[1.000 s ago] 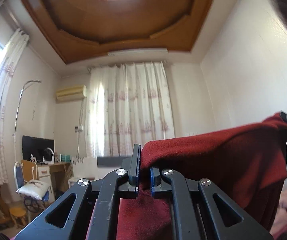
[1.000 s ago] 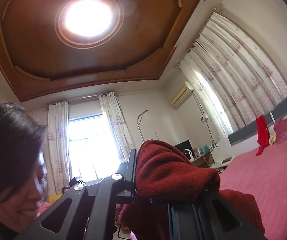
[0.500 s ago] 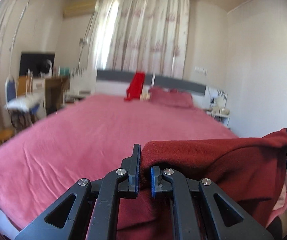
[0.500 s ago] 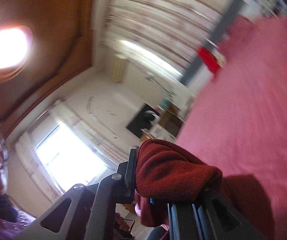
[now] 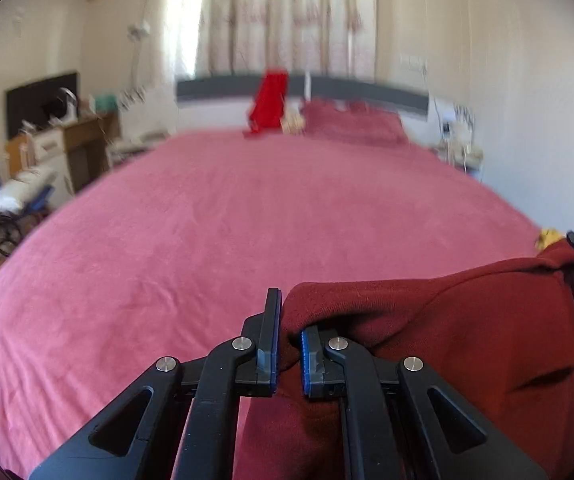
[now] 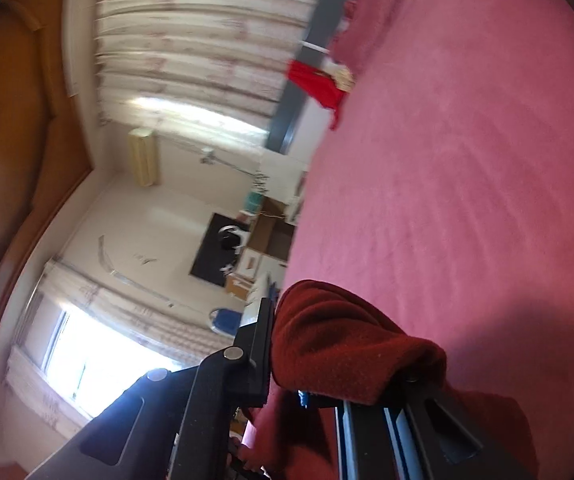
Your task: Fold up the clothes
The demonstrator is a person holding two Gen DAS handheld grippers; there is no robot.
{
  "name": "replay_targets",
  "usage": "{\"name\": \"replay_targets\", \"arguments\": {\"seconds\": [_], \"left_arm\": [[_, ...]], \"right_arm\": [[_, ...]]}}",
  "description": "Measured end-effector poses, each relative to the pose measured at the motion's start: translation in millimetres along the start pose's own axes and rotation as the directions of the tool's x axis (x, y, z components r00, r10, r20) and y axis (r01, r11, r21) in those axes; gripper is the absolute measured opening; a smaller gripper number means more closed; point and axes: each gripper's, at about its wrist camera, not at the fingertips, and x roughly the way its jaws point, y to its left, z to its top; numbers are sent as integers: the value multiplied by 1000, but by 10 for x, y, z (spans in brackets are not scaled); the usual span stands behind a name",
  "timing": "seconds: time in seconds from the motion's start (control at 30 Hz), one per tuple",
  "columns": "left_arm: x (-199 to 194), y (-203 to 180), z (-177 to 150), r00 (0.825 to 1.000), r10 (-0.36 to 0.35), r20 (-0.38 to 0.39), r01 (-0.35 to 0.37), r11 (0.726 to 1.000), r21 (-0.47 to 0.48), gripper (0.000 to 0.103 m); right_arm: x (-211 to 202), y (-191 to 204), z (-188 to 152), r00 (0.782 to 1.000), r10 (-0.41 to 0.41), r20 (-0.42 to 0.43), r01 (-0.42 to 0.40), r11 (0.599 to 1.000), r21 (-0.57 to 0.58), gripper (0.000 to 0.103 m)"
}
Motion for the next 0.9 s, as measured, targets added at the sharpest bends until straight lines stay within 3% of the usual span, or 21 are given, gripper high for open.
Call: {"name": "replay_targets", "arguments": {"seconds": [0.17, 0.37, 0.43, 0.57, 0.63, 0.67, 0.7, 0.77, 0.87, 0.9], "left_arm": [[841, -70, -144, 981, -1, -194, 14, 998, 64, 9], [1312, -164, -191, 961, 25, -276, -4, 997, 79, 13], [1373, -194, -182, 956, 28, -291, 0, 996, 94, 13], [1273, -88, -88, 938, -61, -341, 78, 996, 38, 18], [1131, 19, -26, 934, -108, -340, 119, 993, 11, 28], [1039, 50, -18, 938, -113, -328, 123, 992, 11, 34], [941, 77, -15, 943, -113, -312, 123, 992, 13, 46], [746, 131, -9, 953, -114, -282, 124, 992, 18, 48], [781, 156, -104, 947, -97, -306, 106, 994, 11, 48], [799, 163, -137, 944, -92, -316, 99, 995, 8, 48]], "right_arm": [[409, -761, 352, 995, -97, -4, 96, 978, 187, 9], [577, -1237, 669, 980, -194, 52, 175, 951, 254, 9], [638, -1274, 744, 971, -241, 9, 230, 937, 261, 22], [580, -865, 608, 967, -251, -42, 254, 960, 117, 23], [582, -573, 428, 961, -261, -93, 260, 965, -16, 23], [623, -432, 293, 948, -282, -144, 270, 958, -101, 23], [682, -337, 146, 931, -303, -204, 272, 948, -165, 23], [844, -302, -85, 896, -319, -308, 266, 943, -202, 23], [1089, -432, -281, 852, -373, -368, 327, 927, -183, 26], [1173, -517, -298, 847, -365, -385, 338, 931, -140, 27]]}}
